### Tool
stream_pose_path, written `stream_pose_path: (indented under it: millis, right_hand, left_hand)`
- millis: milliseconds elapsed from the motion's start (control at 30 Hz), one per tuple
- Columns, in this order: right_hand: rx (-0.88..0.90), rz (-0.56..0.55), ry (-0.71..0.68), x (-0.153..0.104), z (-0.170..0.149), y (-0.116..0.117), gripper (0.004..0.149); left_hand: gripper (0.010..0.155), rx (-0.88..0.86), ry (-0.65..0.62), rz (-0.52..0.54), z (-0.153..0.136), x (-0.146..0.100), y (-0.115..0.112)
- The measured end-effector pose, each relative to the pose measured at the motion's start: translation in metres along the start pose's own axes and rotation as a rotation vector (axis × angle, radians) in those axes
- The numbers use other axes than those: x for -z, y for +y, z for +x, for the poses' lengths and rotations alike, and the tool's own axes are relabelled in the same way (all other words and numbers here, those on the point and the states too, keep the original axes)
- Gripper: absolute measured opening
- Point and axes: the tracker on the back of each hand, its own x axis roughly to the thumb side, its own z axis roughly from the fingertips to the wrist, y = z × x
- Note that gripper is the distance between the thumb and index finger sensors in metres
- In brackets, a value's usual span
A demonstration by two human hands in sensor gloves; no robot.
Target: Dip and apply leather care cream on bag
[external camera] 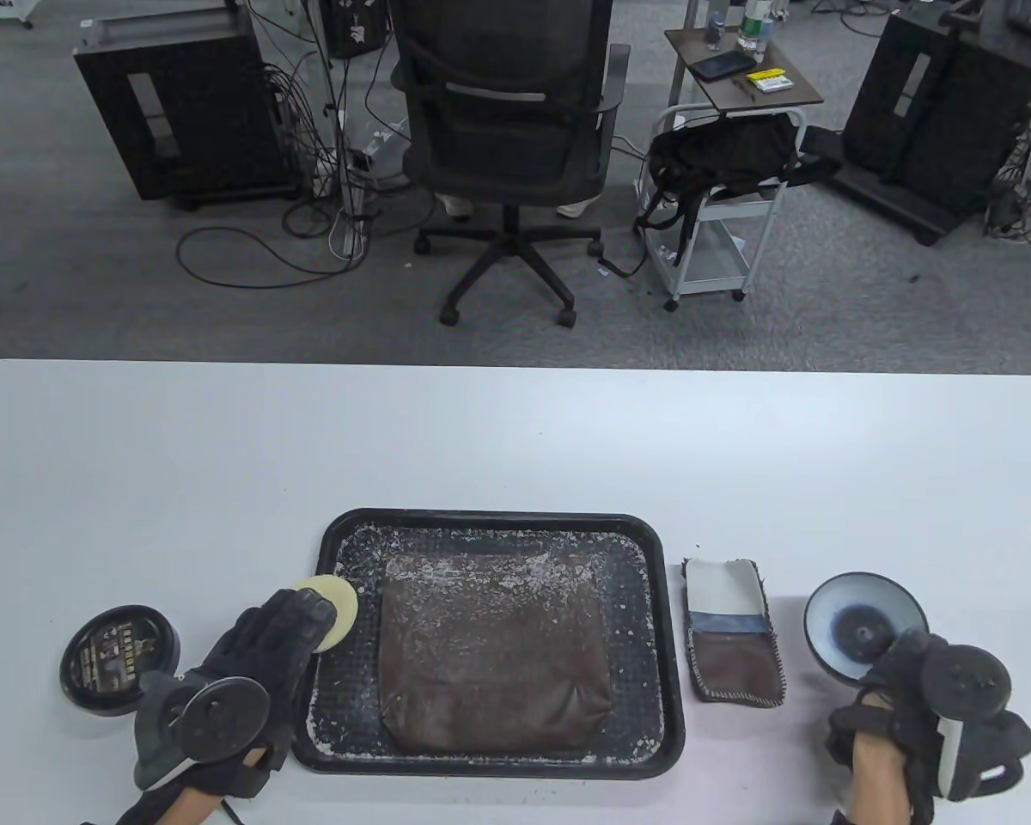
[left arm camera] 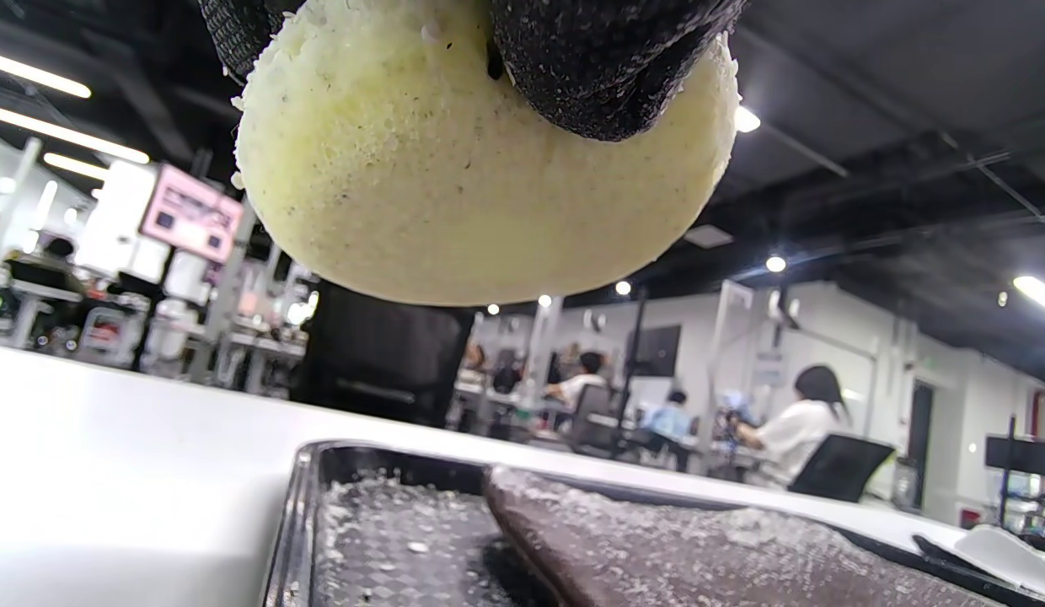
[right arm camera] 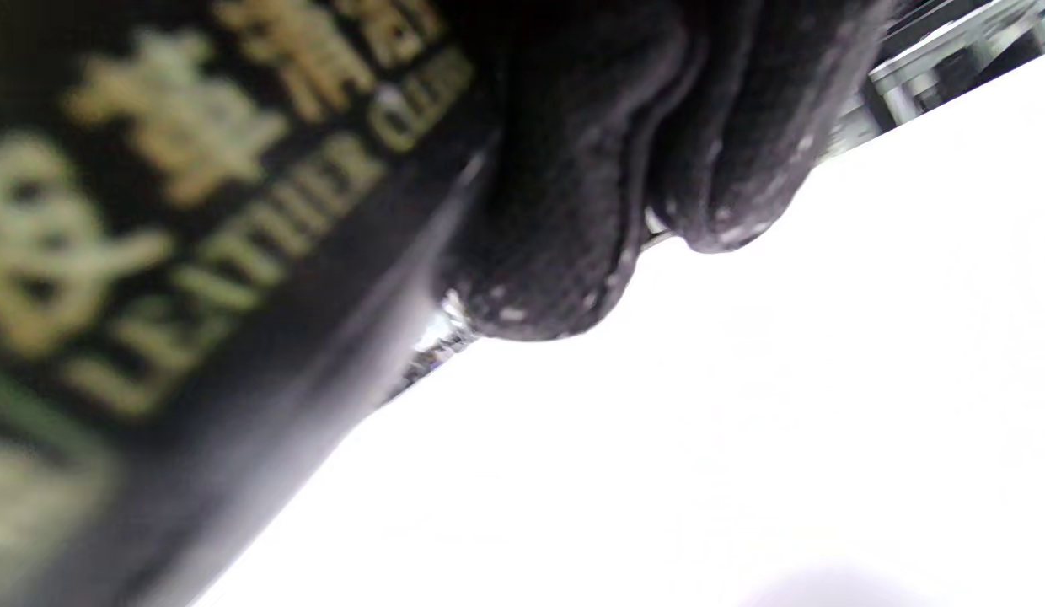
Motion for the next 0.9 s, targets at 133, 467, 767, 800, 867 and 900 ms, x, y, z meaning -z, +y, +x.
stream_pose_path:
  millis: [133, 467, 767, 800, 867, 900]
  right_hand:
    - [0.053, -0.089, -0.162, -0.009, 0.021, -0.006, 0.064]
    - [0.346, -0.021, -0.291, -0.053, 0.069, 0.001, 0.070]
    - [0.474, 0.225, -0.394, -0.090, 0.108, 0.026, 0.072]
    - [0.462, 0.245, -0.412, -0.094, 0.113, 0.029, 0.072]
    - [0.412, 0.279, -0.484, -0.105, 0.127, 0.036, 0.075]
    - [0.391, 0.293, -0.516, -0.110, 0.132, 0.039, 0.076]
  left_hand:
    - [0.051, 0.000, -0.005, 0.004, 0.002, 0.000, -0.002]
    - [0.051, -0.097, -0.005, 0.064, 0.011, 0.002, -0.007]
    - [0.052, -0.200, -0.020, 0.044, 0.038, 0.005, -0.014]
    - [0.052, -0.210, -0.025, 0.045, 0.039, 0.007, -0.015]
    - [0.052, -0.205, -0.047, 0.052, 0.046, 0.011, -0.015]
    - [0.052, -0.198, -0.062, 0.056, 0.050, 0.013, -0.015]
